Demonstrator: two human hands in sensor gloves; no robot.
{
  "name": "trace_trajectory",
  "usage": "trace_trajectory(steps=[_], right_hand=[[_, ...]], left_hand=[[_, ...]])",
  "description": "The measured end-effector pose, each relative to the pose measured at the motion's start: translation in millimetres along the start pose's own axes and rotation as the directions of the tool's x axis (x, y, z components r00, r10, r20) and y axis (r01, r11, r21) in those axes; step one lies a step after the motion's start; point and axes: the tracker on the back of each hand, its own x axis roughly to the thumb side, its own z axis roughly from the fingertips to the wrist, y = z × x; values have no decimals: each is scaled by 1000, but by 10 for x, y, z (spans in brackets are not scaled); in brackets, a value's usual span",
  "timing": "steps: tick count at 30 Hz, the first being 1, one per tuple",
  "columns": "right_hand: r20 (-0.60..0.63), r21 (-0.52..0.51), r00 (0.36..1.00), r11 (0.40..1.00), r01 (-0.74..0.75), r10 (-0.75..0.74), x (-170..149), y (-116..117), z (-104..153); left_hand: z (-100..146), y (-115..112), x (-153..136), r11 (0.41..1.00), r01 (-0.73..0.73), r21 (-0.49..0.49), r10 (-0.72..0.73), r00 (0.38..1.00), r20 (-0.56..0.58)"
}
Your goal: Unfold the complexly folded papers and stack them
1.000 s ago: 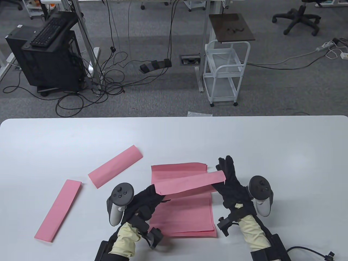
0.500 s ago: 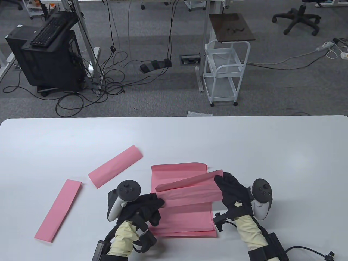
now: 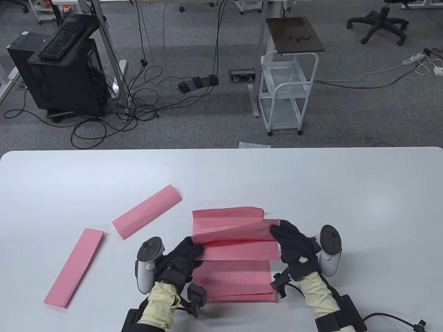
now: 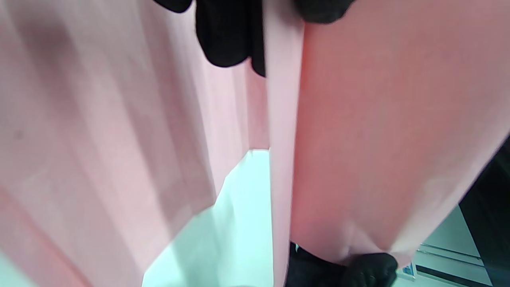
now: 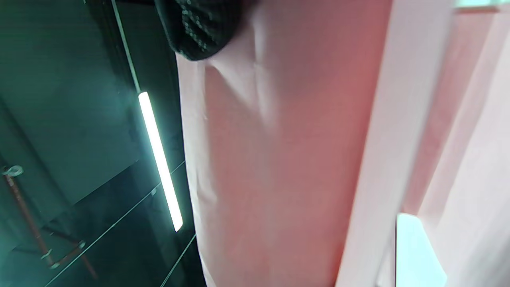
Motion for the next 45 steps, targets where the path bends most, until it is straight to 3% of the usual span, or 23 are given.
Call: trace_trajectory(steps=[5, 8, 12, 19, 22, 27, 33, 38, 42, 45], right_hand=[[-80, -99, 997, 995, -12, 4, 31, -131, -101], [-176, -81, 980, 991, -107, 92, 46, -127, -177], [-250, -54, 957, 984, -167, 149, 74, -70, -275], [-297, 18, 940, 985, -170, 168, 71, -58, -380], [-303, 108, 947, 991, -73, 102, 22, -99, -437], [-342, 60, 939, 998, -4, 24, -13, -183, -486], [-337, -13, 938, 995, -97, 87, -5, -219, -531], [-339, -9, 935, 993, -115, 105, -26, -156, -542], [-346, -4, 933, 995, -102, 95, -46, -119, -551], [-345, -4, 933, 994, -107, 99, -46, -98, -558]], left_hand=[[15, -32, 10, 973, 220, -74, -202, 960, 195], [89, -27, -15, 963, 270, -27, -248, 917, 312], [173, 14, -35, 938, 340, 71, -341, 864, 370], [203, 77, -57, 921, 379, 92, -386, 854, 347], [212, 76, -34, 896, 438, 78, -436, 829, 349], [181, 94, -29, 806, 566, -174, -518, 816, 256], [159, 115, -51, 772, 597, -219, -553, 800, 233], [162, 133, -77, 813, 508, -284, -448, 858, 253], [174, 148, -121, 889, 439, -131, -409, 889, 208], [169, 150, -148, 890, 437, -133, -409, 892, 189]])
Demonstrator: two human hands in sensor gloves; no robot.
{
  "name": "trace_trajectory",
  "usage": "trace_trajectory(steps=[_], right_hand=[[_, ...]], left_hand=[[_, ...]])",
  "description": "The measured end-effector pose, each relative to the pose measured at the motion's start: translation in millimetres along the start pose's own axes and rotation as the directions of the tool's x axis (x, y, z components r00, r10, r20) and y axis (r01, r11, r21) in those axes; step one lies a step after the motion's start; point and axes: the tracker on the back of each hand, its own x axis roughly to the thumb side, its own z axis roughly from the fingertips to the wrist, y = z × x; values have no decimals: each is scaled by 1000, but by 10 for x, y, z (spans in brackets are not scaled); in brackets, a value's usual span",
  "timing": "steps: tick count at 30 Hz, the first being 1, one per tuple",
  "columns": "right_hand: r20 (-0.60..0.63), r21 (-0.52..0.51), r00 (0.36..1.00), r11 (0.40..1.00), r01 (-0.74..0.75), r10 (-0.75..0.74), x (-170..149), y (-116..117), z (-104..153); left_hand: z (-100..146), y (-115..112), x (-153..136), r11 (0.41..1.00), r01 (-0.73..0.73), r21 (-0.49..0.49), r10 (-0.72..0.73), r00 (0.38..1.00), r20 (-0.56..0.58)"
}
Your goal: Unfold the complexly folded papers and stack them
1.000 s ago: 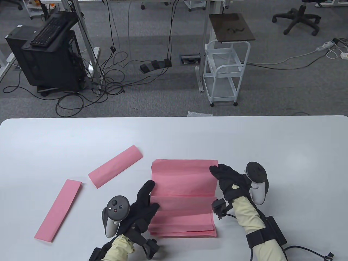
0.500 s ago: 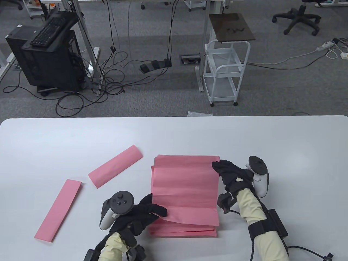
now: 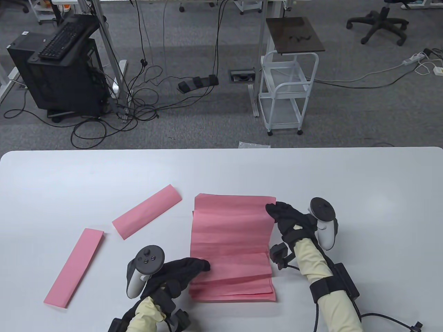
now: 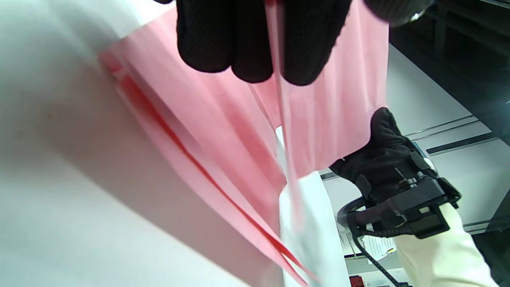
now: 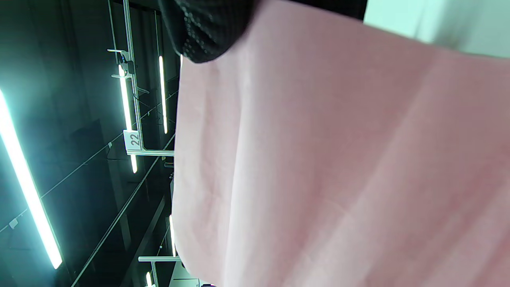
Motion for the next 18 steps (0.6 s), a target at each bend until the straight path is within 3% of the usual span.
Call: trace_trajectory(steps=[4, 6, 11, 18], right_hand=[[1, -6, 1000, 1000, -1, 1, 5, 14, -8], [0, -11, 1000, 1000, 2, -2, 8, 16, -11], [-10, -17, 1000, 1000, -12, 12, -7, 19, -13], [-41, -34, 998, 998, -48, 46, -94, 39, -45]], left_hand=[[0, 25, 42, 987, 136, 89, -134, 991, -30], [-6, 21, 74, 976, 213, 31, -212, 977, -36], [-12, -4, 98, 974, 225, 33, -224, 974, -21], [33, -11, 177, 927, 342, 154, -351, 936, 34]])
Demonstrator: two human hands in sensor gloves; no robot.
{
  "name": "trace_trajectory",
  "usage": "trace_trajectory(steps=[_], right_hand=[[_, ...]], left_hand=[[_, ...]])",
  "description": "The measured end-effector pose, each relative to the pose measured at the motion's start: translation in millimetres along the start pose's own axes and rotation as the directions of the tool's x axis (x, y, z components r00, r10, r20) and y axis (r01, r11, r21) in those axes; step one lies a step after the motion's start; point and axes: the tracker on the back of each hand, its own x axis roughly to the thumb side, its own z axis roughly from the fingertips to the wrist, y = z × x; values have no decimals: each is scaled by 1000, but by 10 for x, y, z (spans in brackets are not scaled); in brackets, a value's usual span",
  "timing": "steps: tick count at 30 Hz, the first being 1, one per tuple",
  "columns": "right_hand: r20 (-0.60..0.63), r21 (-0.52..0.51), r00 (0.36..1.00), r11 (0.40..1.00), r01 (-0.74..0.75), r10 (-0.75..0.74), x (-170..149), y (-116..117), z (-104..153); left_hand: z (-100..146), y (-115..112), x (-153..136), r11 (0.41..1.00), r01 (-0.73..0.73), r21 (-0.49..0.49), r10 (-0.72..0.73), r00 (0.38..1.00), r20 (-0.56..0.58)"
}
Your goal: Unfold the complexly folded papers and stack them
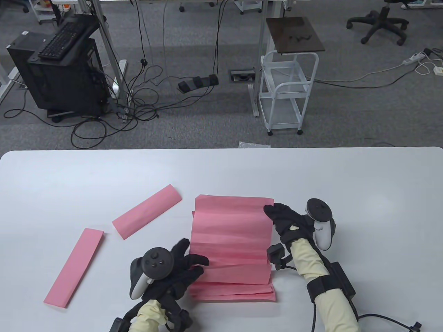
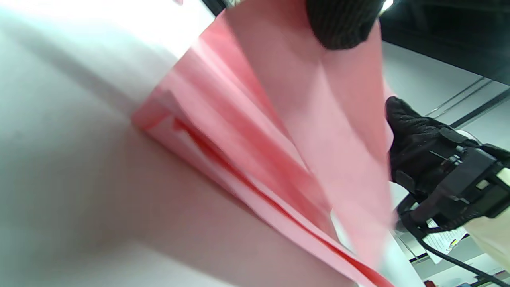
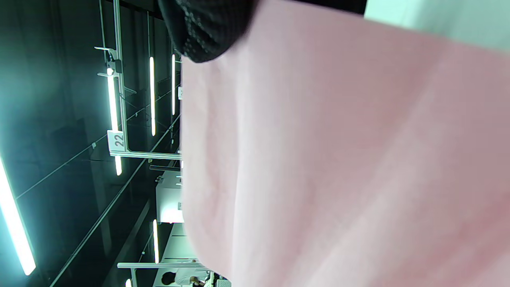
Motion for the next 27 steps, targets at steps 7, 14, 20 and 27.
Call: trace_trajectory(steps=[7, 14, 20, 27], right_hand=[[-23, -25, 1000, 1000, -18, 17, -91, 87, -68], [-33, -12, 998, 999, -51, 51, -124, 125, -104], [-56, -11, 997, 998, -59, 59, -166, 148, -120], [-75, 30, 995, 998, -56, 58, -202, 190, -140]], left_hand=[[-35, -39, -51, 962, 42, -270, -40, 999, 11], [-85, -255, -118, 917, -22, -398, 9, 999, -33], [-129, -434, -97, 881, 176, -440, -202, 979, -12], [-133, -652, -190, 770, 264, -581, -375, 924, -77]])
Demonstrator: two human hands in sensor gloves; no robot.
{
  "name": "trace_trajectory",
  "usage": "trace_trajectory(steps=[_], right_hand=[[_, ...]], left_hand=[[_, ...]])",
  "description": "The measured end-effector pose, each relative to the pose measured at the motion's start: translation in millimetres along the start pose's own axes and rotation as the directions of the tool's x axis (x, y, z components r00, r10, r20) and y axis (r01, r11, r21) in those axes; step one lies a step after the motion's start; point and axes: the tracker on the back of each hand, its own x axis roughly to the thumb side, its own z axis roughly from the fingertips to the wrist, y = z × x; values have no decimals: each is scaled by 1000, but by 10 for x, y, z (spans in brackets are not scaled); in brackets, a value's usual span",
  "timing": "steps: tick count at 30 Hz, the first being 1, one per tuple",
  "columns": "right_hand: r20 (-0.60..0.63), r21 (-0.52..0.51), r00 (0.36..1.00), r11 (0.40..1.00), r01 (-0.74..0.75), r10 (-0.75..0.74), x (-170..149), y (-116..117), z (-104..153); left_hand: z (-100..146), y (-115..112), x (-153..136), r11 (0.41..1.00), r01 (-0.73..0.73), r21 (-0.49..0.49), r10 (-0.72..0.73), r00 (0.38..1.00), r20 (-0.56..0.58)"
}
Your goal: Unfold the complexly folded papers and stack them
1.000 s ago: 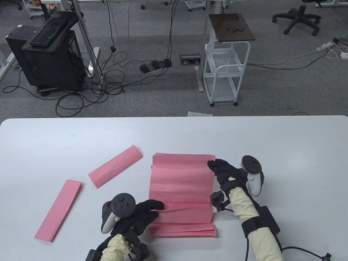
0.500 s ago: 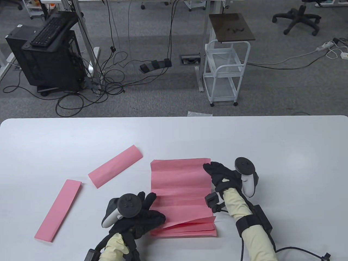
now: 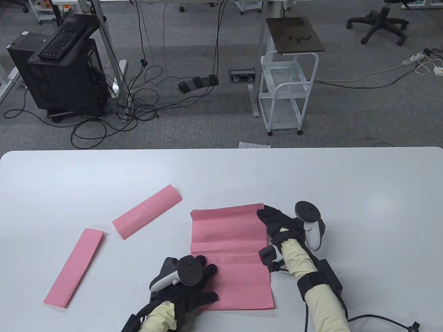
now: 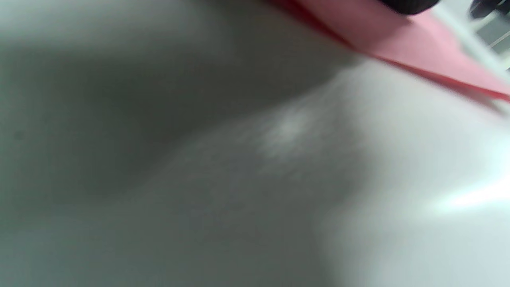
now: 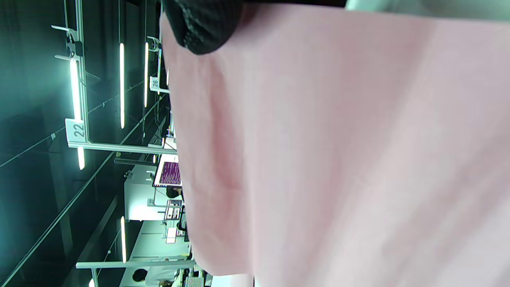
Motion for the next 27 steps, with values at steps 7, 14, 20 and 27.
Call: trace_trajectory(steps=[7, 14, 20, 27], right_hand=[[284, 123, 903, 922, -367, 322, 142, 238, 318], [480, 331, 406, 268, -905, 778, -377, 874, 878], [390, 384, 430, 281, -879, 814, -560, 728, 851], [263, 385, 491, 376, -843, 831, -691, 257, 975]], left_hand=[[-28, -60, 7, 997, 80, -23, -81, 996, -48], [-38, -90, 23, 992, 118, -33, -120, 990, -75], [-23, -90, 20, 993, 114, -37, -117, 988, -98], [-27, -89, 17, 994, 107, -34, -110, 989, -95]])
